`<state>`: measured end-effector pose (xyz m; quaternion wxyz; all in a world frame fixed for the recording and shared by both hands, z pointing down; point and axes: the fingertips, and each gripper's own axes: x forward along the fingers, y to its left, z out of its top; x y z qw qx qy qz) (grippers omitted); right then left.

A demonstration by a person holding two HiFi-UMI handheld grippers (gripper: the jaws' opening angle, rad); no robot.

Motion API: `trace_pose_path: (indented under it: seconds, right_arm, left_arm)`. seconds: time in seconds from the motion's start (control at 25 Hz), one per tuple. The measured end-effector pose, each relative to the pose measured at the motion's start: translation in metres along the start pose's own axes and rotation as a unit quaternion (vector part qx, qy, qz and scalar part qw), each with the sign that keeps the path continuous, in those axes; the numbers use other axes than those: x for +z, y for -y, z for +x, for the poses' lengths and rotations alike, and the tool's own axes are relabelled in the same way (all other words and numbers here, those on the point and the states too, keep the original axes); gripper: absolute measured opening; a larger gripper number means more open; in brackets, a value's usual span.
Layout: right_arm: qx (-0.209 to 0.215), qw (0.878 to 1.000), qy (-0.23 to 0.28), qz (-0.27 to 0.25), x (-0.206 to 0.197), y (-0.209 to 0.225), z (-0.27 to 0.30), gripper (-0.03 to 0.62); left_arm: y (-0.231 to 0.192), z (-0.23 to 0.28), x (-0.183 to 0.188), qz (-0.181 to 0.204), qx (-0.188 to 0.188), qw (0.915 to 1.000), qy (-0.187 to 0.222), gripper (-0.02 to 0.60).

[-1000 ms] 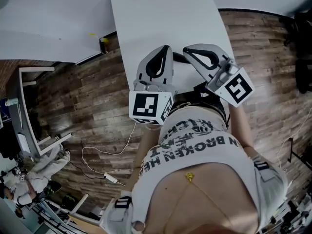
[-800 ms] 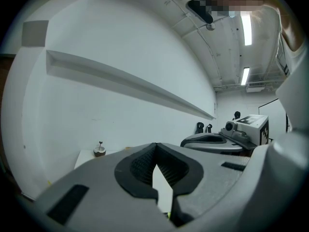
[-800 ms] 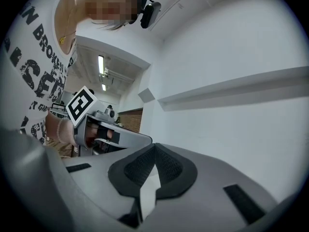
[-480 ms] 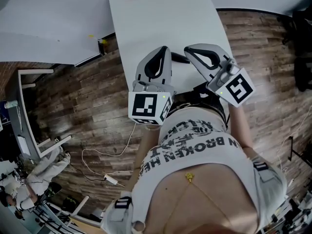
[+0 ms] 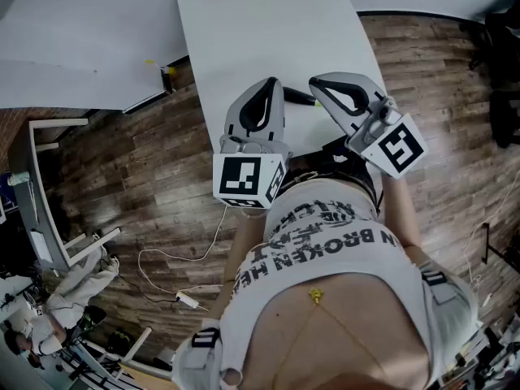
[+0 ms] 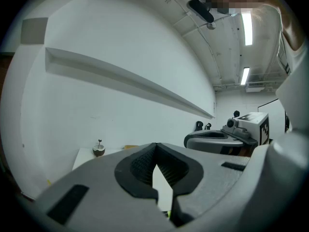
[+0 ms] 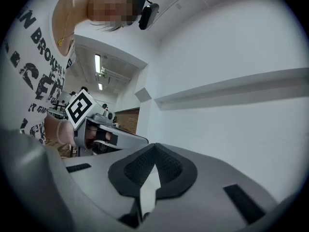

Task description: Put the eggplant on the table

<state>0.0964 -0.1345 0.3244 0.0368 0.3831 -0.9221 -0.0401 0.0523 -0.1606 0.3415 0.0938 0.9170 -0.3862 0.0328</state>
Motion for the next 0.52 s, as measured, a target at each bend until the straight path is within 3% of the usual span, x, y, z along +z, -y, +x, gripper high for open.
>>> trace_pose_path:
  seconds: [0.52]
  right_arm:
    - [-0.003,1.0,-0.008,-0.004,-0.004,-0.0011,0.0062,0.008]
  left_arm:
    - [-0.0049,0.0008,-0.0042,0.007,-0.003,1.0,-0.006,-0.002]
